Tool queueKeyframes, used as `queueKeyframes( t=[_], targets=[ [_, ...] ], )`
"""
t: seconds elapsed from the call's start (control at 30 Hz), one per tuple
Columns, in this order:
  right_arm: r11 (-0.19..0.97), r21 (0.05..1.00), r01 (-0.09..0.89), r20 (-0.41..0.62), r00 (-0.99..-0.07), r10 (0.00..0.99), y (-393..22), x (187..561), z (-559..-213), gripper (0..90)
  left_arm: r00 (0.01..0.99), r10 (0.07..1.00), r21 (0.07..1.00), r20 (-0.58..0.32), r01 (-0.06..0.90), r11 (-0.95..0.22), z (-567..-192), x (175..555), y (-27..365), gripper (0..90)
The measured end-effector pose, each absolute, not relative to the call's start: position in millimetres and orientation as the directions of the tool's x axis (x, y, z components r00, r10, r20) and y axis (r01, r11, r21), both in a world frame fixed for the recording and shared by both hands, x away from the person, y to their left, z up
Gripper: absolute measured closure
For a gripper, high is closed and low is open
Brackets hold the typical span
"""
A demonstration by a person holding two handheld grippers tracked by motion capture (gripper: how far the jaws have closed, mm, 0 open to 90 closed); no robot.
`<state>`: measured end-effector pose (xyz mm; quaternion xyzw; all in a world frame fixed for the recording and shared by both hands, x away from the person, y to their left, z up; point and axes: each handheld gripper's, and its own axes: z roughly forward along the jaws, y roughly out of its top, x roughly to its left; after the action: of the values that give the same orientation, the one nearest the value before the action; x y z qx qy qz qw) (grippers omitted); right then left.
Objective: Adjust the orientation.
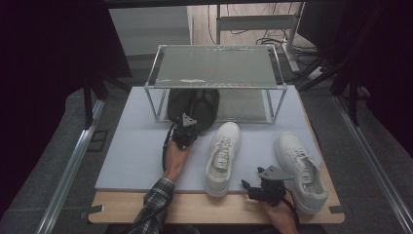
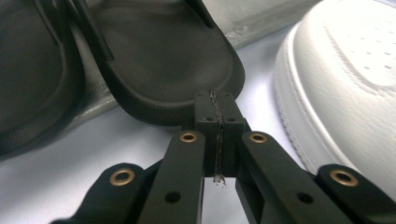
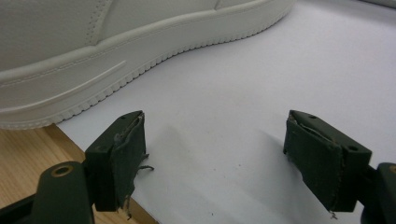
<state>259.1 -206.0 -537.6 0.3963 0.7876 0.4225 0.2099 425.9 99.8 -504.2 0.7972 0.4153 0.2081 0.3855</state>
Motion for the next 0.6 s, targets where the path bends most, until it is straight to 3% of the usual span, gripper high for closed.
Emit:
queueKeyframes(
  t=[0.6],
  targets=[
    [0.327, 0.833, 0.446, 0.006, -0.599, 0.801, -206.1, 259.3, -537.8, 21.4, 0.518, 0.855, 0.772, 0.016, 0.537, -0.340, -505.5, 454.8, 97.2, 89.6]
  ],
)
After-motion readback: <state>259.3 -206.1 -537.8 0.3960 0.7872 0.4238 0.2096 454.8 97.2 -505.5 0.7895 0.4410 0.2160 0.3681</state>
